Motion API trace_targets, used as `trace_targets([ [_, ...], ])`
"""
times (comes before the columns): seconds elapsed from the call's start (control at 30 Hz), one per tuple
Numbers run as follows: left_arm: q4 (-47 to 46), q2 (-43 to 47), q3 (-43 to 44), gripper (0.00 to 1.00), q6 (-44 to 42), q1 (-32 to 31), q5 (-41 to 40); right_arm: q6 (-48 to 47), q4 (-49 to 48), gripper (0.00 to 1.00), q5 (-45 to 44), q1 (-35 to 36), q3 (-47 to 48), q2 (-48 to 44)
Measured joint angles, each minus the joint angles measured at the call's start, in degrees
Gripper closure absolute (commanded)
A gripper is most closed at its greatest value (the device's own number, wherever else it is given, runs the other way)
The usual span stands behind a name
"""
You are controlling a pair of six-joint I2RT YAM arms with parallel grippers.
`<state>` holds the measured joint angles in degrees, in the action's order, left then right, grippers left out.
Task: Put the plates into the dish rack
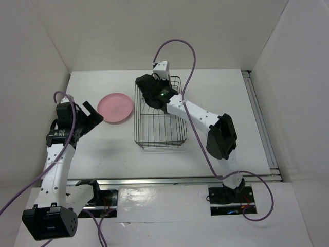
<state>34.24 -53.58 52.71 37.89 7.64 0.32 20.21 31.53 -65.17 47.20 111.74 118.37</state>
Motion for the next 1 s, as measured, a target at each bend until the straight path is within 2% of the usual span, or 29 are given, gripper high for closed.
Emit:
trace_targets([
  [1.0, 0.02, 0.31, 0.00, 0.00, -0.15, 0.00, 0.00, 0.98, -0.13, 1.00, 3.10, -0.61, -0.92, 1.29],
])
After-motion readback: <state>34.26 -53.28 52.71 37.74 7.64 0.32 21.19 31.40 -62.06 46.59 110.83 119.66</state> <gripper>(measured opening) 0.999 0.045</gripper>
